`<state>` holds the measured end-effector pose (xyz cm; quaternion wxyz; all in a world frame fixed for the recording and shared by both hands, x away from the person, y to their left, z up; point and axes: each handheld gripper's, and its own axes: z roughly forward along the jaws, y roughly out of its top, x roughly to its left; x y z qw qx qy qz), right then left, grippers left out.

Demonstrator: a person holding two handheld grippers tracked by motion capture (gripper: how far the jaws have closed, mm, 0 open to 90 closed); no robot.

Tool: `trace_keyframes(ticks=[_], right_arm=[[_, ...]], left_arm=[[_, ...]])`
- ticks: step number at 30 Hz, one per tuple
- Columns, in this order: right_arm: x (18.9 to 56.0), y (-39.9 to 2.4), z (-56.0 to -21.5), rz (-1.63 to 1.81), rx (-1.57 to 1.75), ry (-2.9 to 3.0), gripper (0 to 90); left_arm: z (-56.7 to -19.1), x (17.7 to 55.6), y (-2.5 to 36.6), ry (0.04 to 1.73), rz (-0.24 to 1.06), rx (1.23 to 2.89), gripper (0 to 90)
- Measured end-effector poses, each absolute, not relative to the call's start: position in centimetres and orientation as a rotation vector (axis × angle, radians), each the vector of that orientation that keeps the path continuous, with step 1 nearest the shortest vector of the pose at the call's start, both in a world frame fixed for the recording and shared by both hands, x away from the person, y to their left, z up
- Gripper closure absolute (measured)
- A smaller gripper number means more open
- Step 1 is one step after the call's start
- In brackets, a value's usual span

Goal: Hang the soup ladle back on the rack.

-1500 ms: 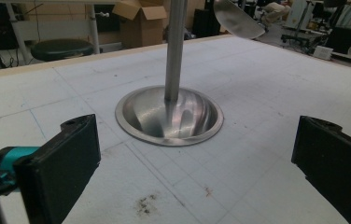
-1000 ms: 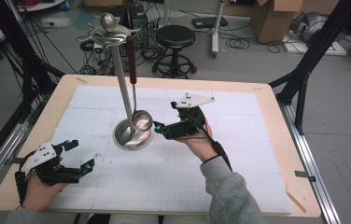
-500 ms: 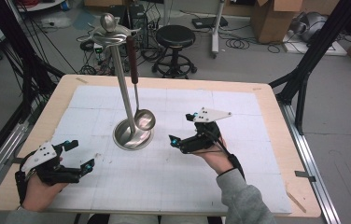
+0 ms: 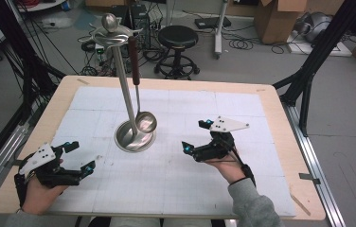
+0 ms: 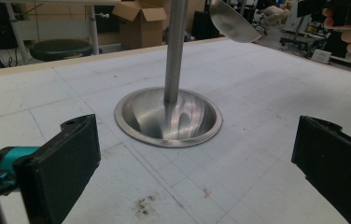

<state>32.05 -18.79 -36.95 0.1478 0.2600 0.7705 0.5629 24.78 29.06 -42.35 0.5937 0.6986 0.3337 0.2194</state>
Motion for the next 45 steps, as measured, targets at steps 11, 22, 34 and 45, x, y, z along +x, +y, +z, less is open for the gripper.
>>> trace_keyframes(ticks=[11,22,34,45], right_arm=[[31.5,-21.4,-37.5,1.7,0.756,2.162,0.3],[30.8,-24.2,-38.0,1.756,0.718,2.166,0.4],[30.0,-27.0,-38.5,1.767,0.695,2.145,0.4],[29.7,-30.3,-39.6,1.683,0.793,2.049,0.4]], left_arm=[[-42.3,24.8,29.1,0.776,0.508,1.625,1.8],[-42.3,24.8,29.0,0.78,0.506,1.627,1.7],[-42.3,24.8,28.9,0.775,0.503,1.625,1.8],[-42.3,24.8,28.8,0.771,0.498,1.63,1.7]])
